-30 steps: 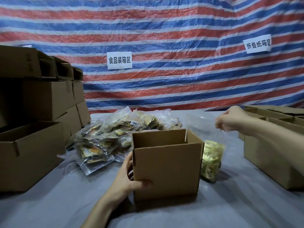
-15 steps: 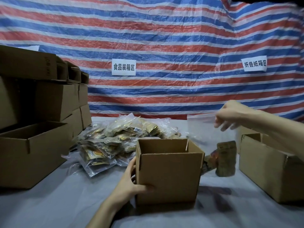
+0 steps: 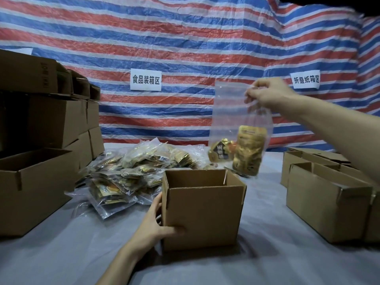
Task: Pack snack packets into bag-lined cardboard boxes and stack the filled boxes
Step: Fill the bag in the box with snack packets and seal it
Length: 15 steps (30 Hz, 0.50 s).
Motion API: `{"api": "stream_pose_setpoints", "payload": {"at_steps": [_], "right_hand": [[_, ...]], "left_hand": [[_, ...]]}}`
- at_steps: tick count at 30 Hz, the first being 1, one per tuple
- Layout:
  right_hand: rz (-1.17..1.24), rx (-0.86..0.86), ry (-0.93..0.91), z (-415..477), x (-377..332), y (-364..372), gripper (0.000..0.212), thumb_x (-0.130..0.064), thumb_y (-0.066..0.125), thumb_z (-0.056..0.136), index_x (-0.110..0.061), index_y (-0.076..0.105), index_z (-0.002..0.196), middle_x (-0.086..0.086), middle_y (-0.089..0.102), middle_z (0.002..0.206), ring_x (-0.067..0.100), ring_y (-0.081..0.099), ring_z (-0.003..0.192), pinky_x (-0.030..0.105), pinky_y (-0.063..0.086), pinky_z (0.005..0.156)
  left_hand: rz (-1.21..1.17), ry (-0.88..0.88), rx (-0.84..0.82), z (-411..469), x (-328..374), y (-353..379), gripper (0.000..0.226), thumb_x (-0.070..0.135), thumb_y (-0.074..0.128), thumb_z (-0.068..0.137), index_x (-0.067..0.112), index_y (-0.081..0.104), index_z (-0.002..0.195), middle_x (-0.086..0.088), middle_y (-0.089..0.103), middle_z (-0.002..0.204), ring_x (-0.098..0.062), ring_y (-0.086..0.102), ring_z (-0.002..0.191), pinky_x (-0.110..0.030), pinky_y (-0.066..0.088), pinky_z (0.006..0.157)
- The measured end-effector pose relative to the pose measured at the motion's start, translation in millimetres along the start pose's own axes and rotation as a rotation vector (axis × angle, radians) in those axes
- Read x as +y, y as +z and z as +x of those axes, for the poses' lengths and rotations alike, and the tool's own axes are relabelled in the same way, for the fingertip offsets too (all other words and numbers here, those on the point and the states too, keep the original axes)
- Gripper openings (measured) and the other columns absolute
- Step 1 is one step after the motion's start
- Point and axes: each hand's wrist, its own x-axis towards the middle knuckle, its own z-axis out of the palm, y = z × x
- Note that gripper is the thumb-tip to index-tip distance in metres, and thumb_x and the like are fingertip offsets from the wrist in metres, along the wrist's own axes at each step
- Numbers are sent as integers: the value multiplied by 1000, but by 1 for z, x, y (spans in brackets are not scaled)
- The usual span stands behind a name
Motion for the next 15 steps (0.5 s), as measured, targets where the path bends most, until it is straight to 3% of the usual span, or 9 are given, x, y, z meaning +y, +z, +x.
{"api": "stream_pose_setpoints", "payload": {"at_steps": [3,9,15], "right_hand": [[107,-41,-28,1,-13,5,15,-21,56,104,-18,66,93,2,74,97,19,75,82,39,58,81],[329,-129,-24,-3,-30,23,18,-21,54,104,-19,64,89,-1,71,87,11,73,68,34,54,71],[347,-202,15,-9,-30,51,19,-15,53,104,-16,63,88,3,70,91,18,69,78,35,53,71]], "left_hand": [[-5,-2,3,-1,2,1,118,19,97,40,36,43,144,5,67,130,-12,66,115,-24,56,84],[0,-5,5,-3,6,2,118,22,97,41,37,43,145,5,66,131,-13,66,116,-27,56,87],[10,-18,7,-4,9,2,118,24,94,40,34,42,145,5,69,126,-13,66,114,-27,55,87]]}}
